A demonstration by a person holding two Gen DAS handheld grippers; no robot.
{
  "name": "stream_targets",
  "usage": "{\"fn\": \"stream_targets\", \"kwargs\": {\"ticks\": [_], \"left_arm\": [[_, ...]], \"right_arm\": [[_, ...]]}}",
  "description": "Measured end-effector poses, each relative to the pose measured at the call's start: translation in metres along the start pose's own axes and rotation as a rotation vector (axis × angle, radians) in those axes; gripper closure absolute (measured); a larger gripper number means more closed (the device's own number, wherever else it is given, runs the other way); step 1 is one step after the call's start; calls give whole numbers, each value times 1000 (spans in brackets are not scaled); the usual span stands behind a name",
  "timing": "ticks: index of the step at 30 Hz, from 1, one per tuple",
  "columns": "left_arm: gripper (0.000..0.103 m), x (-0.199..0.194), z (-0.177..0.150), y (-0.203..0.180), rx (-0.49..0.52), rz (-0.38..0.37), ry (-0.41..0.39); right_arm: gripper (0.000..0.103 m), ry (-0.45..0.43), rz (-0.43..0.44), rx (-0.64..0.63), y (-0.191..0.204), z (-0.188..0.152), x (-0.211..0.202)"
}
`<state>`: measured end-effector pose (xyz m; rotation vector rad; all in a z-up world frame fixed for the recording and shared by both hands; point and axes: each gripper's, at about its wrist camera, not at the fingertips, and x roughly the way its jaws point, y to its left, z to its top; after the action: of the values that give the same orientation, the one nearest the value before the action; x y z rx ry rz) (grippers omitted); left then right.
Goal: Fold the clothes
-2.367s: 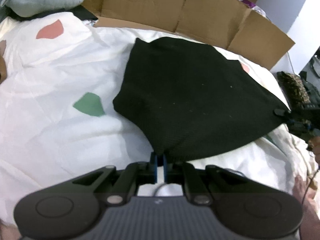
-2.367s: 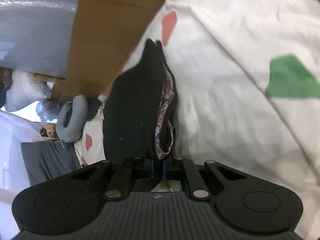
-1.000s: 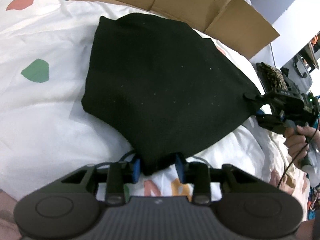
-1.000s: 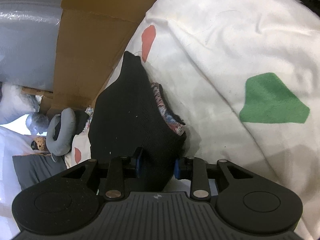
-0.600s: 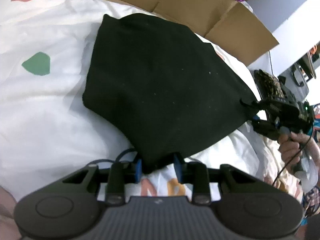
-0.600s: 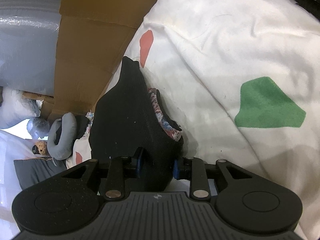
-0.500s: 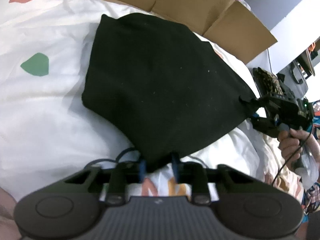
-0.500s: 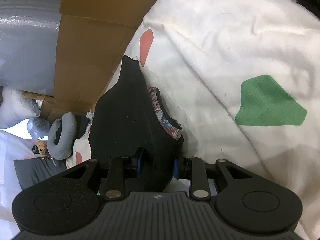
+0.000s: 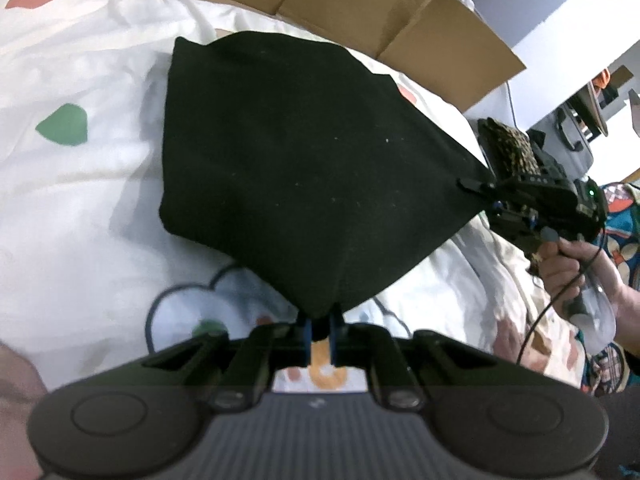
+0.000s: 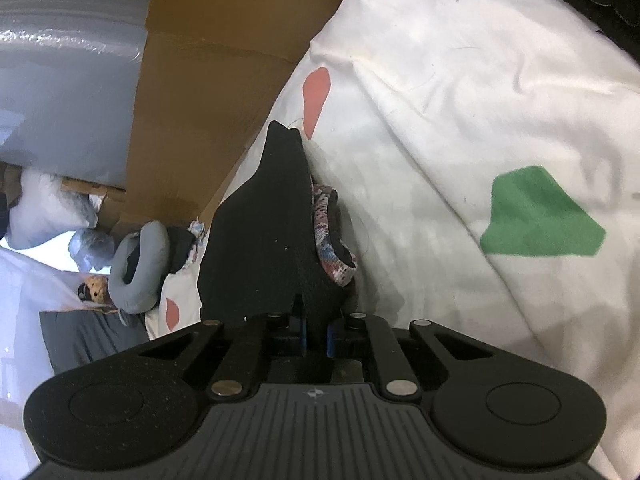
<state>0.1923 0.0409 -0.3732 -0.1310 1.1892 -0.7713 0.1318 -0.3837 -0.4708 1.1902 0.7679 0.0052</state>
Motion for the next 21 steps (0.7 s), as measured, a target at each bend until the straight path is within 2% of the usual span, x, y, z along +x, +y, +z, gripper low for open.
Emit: {"fn": "stream_targets", "kwargs": {"ticks": [9,16,21], "left_arm": [[95,-12,-20,-20,-39,-8,55],[95,-8,-28,-37,-18,-37,126],[96,11,-34,-55,25,-72,188]], "right_arm": [[97,48,-33,-35,6,-5,-19],[97,68,-49,-75,12,-5,-35],[97,55,-71,-108,16,7,-40]]}}
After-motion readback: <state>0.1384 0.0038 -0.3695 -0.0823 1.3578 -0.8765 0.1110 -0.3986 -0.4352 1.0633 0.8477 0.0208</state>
